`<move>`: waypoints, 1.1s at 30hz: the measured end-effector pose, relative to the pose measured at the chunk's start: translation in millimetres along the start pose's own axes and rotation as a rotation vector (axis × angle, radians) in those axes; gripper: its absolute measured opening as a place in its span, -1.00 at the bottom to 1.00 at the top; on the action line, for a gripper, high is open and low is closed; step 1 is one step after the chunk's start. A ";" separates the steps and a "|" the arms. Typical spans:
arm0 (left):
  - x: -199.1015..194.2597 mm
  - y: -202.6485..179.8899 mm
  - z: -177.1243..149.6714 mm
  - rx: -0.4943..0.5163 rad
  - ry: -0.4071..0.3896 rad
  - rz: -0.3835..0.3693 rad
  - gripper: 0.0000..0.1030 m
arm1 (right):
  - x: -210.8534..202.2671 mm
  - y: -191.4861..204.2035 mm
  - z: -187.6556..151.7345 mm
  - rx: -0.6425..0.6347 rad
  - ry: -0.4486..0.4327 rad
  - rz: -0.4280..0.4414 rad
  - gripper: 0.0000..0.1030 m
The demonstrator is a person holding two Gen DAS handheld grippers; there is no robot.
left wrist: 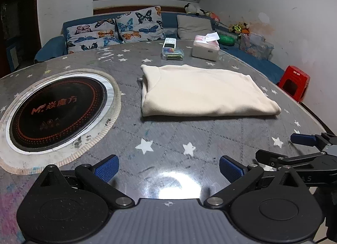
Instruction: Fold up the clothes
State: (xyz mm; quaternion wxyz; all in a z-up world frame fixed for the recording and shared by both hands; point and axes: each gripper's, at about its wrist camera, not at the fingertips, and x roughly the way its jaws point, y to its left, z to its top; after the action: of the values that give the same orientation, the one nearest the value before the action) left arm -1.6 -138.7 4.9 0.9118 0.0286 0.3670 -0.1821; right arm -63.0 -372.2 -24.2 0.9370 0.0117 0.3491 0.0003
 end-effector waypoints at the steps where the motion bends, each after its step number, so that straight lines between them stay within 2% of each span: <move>1: 0.0 -0.4 -0.4 0.002 0.002 -0.001 1.00 | 0.5 -0.2 -0.6 0.000 0.003 0.001 1.00; 33: -0.3 -19.4 0.8 0.055 -0.001 -0.027 1.00 | 2.1 4.0 -3.0 -0.015 0.009 -0.018 1.00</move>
State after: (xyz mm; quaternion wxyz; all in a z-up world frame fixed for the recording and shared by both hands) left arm -8.1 -156.8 7.2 0.9083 0.0486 0.3617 -0.2046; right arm -63.3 -368.1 -27.7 0.9355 0.0016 0.3533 -0.0055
